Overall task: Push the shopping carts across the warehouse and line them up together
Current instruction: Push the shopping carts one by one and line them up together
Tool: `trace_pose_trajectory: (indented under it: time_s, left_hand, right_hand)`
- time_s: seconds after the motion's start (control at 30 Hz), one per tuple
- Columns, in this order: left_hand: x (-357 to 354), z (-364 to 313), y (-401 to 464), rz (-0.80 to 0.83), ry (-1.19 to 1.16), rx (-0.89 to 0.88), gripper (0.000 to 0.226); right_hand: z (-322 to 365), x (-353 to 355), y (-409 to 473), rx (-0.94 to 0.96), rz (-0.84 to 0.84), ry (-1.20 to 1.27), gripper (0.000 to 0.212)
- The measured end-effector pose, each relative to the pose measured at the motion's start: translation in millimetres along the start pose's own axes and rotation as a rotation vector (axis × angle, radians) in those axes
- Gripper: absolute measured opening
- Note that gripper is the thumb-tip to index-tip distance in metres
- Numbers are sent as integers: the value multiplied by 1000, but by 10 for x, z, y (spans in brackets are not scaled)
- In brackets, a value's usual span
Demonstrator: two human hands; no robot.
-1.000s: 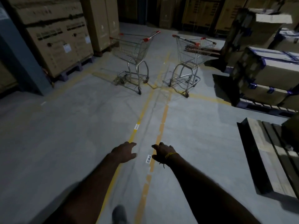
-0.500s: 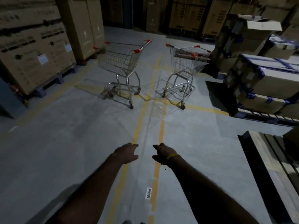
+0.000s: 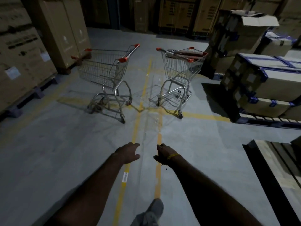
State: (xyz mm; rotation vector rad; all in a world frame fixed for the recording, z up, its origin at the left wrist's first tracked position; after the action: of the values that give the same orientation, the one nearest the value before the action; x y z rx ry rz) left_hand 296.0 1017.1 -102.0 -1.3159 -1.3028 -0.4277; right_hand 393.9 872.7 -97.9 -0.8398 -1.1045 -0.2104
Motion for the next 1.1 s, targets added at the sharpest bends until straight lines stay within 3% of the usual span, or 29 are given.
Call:
trace_pose_trajectory:
  time_s: [0.27,0.5,0.9,1.1]
  left_hand:
    - [949,-300,1457,-32,-40,21,69]
    - [1424,-532,2398,-13,-16,-14,69]
    - [2386,-416,4310,4,33,-115,69]
    - [3204,-323,5292,-56,47,-153,70]
  right_hand:
    - [-756,1097,1199,-13,-78,20,61]
    - [-1156,1649,1924,-1,-109,27,64]
    - [-1830,2584,3496,-91,-114,31,75]
    - [-2115,3472,4187,-180,-254,29,69]
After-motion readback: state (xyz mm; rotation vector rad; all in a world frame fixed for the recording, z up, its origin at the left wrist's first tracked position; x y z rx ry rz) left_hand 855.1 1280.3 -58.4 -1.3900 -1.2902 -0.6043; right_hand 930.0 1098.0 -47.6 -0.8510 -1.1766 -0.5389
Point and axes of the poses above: each hand's wrist, its own y-axis towards the middle knuckle, its own x-axis out of the back of the hand, z = x × y, the point moved 7 cm from there along y, towards the middle knuckle, and after that the axes turned 2 degrees about x, right-handed, at the moved point
